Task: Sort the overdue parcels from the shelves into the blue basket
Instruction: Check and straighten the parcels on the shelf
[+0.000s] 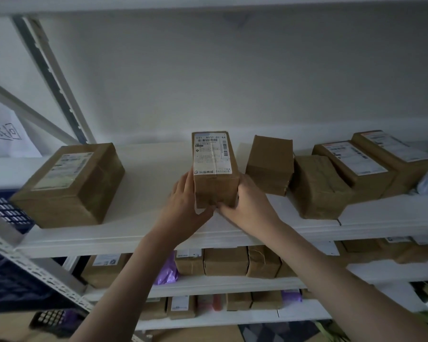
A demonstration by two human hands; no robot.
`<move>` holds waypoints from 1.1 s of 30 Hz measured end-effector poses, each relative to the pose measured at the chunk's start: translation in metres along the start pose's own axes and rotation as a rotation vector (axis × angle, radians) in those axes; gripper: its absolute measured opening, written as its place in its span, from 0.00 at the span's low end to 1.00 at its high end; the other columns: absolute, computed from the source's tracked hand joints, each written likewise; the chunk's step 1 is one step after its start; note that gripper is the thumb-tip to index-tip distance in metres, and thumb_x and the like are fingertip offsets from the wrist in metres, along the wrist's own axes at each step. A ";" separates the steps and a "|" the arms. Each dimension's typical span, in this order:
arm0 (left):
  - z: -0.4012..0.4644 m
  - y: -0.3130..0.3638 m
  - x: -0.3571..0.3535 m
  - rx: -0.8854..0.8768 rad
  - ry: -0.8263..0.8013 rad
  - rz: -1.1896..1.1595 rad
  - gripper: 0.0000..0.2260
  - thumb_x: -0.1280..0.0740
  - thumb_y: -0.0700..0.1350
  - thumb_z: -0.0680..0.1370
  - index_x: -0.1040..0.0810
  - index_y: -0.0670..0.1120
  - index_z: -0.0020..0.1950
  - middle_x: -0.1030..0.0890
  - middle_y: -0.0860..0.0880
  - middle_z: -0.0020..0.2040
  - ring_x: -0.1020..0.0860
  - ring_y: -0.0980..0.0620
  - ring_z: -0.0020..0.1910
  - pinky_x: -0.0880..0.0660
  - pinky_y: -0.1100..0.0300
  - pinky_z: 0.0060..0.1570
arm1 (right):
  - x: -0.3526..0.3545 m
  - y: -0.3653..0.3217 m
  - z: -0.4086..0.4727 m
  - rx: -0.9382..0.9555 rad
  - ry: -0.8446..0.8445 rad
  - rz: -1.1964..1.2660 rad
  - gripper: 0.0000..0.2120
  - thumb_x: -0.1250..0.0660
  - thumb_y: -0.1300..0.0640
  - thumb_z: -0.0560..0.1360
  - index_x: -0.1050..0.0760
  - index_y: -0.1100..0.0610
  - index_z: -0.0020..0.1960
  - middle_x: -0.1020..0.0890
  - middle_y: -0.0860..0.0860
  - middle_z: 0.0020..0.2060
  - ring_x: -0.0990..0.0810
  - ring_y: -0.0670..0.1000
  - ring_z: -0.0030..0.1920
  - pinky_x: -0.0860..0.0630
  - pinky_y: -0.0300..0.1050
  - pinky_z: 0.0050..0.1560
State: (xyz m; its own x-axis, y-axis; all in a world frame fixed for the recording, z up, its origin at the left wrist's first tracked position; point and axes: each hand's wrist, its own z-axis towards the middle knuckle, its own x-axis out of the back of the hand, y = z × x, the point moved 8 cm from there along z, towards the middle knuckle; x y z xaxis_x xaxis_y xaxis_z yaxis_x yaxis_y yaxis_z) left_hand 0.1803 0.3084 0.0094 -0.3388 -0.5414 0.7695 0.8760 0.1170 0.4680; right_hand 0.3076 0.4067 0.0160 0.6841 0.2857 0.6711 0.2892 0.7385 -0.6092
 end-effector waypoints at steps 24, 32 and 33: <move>-0.039 -0.098 0.054 0.274 -0.031 0.208 0.34 0.28 0.55 0.76 0.36 0.45 0.78 0.30 0.44 0.74 0.32 0.43 0.72 0.32 0.49 0.68 | -0.101 -0.045 0.031 0.002 -0.170 -0.031 0.33 0.26 0.48 0.73 0.34 0.56 0.73 0.24 0.54 0.58 0.21 0.55 0.56 0.20 0.52 0.55; -0.068 -0.135 0.078 0.433 -0.075 0.291 0.21 0.40 0.58 0.79 0.25 0.42 0.61 0.21 0.42 0.60 0.23 0.40 0.59 0.25 0.46 0.58 | -0.120 -0.058 0.042 0.047 -0.229 -0.079 0.28 0.26 0.50 0.72 0.29 0.56 0.68 0.21 0.54 0.55 0.20 0.55 0.54 0.20 0.50 0.50; -0.072 -0.133 0.077 0.419 -0.082 0.315 0.20 0.43 0.60 0.79 0.25 0.44 0.56 0.21 0.44 0.57 0.23 0.41 0.57 0.24 0.46 0.55 | -0.117 -0.055 0.040 0.040 -0.231 -0.078 0.29 0.25 0.50 0.72 0.30 0.56 0.69 0.21 0.54 0.57 0.20 0.56 0.56 0.20 0.51 0.52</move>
State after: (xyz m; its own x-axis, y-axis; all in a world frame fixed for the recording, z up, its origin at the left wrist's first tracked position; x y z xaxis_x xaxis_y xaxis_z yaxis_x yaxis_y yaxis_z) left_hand 0.0627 0.1917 -0.0244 -0.1222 -0.3615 0.9243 0.7329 0.5952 0.3296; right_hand 0.1852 0.3568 -0.0120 0.4881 0.3553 0.7972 0.3050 0.7864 -0.5372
